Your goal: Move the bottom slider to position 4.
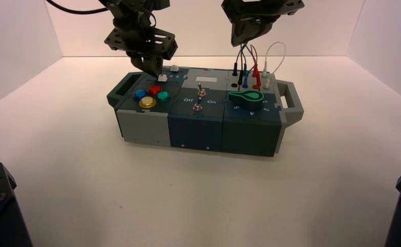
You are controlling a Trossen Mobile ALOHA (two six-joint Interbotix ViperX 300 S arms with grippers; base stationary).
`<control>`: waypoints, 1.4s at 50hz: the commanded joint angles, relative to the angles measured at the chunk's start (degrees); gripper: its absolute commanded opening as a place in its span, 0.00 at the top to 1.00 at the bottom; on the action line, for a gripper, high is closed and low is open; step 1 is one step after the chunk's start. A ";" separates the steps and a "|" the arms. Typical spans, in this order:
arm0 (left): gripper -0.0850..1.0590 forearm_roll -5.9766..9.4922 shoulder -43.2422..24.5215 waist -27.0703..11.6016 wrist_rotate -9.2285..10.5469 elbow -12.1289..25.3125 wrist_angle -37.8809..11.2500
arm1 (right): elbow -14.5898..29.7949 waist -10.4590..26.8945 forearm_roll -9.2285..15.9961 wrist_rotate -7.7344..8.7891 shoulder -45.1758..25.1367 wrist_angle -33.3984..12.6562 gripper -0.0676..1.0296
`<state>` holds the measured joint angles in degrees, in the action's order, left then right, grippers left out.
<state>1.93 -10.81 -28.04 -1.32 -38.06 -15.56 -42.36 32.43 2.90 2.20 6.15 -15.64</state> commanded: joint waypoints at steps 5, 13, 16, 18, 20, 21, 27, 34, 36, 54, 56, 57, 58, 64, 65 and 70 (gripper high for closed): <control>0.95 0.00 -0.18 -1.05 -0.26 0.62 -0.88 | 1.76 -0.09 0.18 0.00 0.88 0.26 0.96; 0.95 -0.09 -0.53 -1.41 -0.26 0.97 -1.05 | 1.85 -0.18 0.09 0.00 0.79 0.18 0.96; 0.95 -0.18 -0.62 -1.76 -0.26 1.05 -1.05 | 1.85 -0.18 0.18 0.00 0.79 0.18 0.96; 0.95 -0.18 -0.53 -1.93 -0.35 1.05 -1.05 | 1.76 -0.18 0.09 0.00 0.79 0.18 0.96; 0.95 -0.18 -0.53 -2.02 -0.35 1.05 -1.05 | 1.85 -0.26 0.18 0.00 0.79 0.18 0.96; 0.95 -0.18 -0.53 -2.02 -0.35 1.05 -1.05 | 1.85 -0.18 0.09 0.00 0.79 0.18 0.96; 0.95 -0.18 -0.62 -2.02 -0.35 1.05 -1.14 | 1.85 -0.26 0.18 0.00 0.79 0.18 0.96; 0.95 -0.26 -0.70 -2.02 -0.35 1.14 -1.14 | 1.85 -0.26 0.18 0.00 0.79 0.18 0.96; 0.95 -0.26 -0.70 -2.02 -0.35 1.14 -1.23 | 1.85 -0.26 0.18 0.00 0.79 0.18 0.96; 0.95 -0.53 -1.05 -2.29 -0.53 1.58 -1.67 | 1.85 -0.44 0.18 0.00 0.79 0.18 0.96; 0.95 -0.53 -1.23 -2.29 -0.62 1.67 -1.76 | 1.85 -0.44 0.18 0.00 0.79 0.18 0.96; 0.95 -0.53 -1.23 -2.20 -0.62 1.67 -1.76 | 1.76 -0.44 0.09 0.00 0.79 0.18 0.96; 0.95 -0.53 -1.23 -2.20 -0.62 1.76 -1.85 | 1.85 -0.44 0.18 0.00 0.79 0.26 0.96; 0.95 -0.53 -1.49 -2.37 -0.62 1.93 -2.02 | 1.85 -0.70 0.18 0.00 0.79 0.18 0.96; 0.95 -0.53 -1.67 -2.37 -0.62 2.02 -2.11 | 1.85 -0.70 0.09 0.00 0.79 0.18 0.96; 0.95 -0.53 -2.02 -2.37 -0.62 2.37 -2.46 | 1.85 -0.88 0.09 0.00 0.79 0.18 0.96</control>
<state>1.49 -12.48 -29.71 -1.76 -35.77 -17.40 -42.36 31.90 2.72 2.20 6.15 -15.64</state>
